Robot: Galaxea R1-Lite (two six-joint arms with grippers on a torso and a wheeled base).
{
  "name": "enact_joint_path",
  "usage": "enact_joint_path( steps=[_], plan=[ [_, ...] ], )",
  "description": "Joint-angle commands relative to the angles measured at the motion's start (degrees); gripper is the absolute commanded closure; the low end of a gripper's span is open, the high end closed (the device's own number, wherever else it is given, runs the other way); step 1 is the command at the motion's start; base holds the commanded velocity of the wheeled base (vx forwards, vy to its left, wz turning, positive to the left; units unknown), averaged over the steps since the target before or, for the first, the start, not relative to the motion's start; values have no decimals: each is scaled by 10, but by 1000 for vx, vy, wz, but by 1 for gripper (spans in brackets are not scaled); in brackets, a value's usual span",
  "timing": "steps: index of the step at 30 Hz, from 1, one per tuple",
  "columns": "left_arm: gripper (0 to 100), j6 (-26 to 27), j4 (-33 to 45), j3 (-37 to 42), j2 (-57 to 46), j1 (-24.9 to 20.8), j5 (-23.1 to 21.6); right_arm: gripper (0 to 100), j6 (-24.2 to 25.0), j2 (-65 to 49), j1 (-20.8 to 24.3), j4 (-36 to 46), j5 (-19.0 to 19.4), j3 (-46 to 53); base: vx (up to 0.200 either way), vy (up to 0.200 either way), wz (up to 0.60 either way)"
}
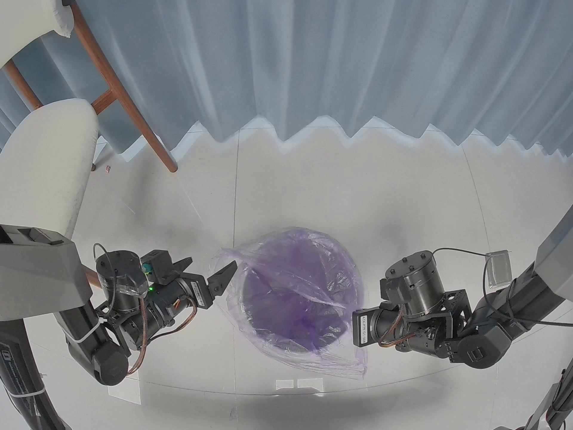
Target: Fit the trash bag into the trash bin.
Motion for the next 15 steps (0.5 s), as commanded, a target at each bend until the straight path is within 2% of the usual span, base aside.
enact_joint_path(
  steps=[1, 2, 4, 5, 9, 10, 11, 12, 14, 15],
  plan=[
    [0, 15, 0, -60, 26, 9, -72, 100, 1, -4, -18, -15, 1, -1, 0, 0, 0],
    [0, 15, 0, -60, 26, 10, -76, 100, 1, -5, -18, -16, 1, -1, 0, 0, 0],
    [0, 31, 0, -67, 29, 16, -134, 100, 3, -13, -19, -25, 2, 3, 0, 0, 0],
    [0, 41, 1, -67, 29, 16, -145, 100, 4, -14, -19, -25, 2, 0, 0, 0, 0],
    [0, 24, 58, -58, -2, 5, -111, 100, 5, -13, -27, -25, 2, -5, 0, 0, 0],
    [0, 5, 68, -56, -15, 3, -107, 100, 5, -12, -27, -25, 2, -5, 0, 0, 0],
    [0, -47, 83, -55, -36, -5, -101, 100, 5, -10, -27, -25, 2, -5, 0, 0, 0],
    [0, -71, 88, -55, -42, -10, -100, 100, 6, -10, -27, -26, 2, -5, 0, 0, 0],
    [0, -194, 139, -67, -64, -31, -66, 100, 9, -7, -27, -26, 2, -8, 0, 0, 0],
    [0, -227, 171, -76, -65, -35, -47, 100, 10, -6, -26, -26, 2, -8, 0, 0, 0]
  ],
)
